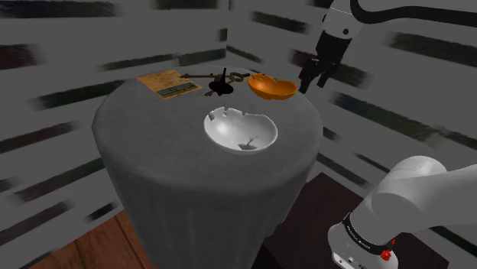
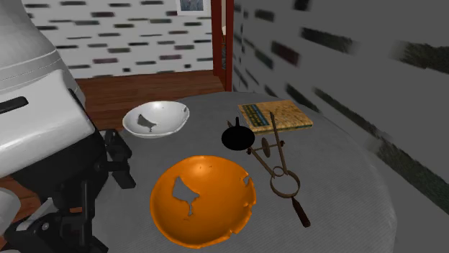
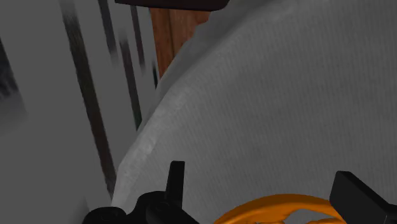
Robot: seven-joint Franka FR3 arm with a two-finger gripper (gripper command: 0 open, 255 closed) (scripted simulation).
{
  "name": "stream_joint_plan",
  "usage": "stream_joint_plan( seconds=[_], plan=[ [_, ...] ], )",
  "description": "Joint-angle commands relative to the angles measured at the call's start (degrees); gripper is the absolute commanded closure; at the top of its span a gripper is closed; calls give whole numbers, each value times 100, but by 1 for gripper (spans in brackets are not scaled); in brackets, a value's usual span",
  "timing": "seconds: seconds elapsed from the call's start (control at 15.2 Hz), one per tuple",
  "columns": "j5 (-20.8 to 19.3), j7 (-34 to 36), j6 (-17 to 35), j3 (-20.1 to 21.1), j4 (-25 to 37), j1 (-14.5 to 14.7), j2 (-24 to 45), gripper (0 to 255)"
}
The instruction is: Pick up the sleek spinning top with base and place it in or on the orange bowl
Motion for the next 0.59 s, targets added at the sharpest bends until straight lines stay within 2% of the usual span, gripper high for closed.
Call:
stream_joint_plan(
  seconds=[0.0, 0.53],
  plan=[
    [0, 0, 0, 0, 0, 0, 0, 0],
    [-200, 643, 373, 972, 988, 223, 1231, 0]
  ],
)
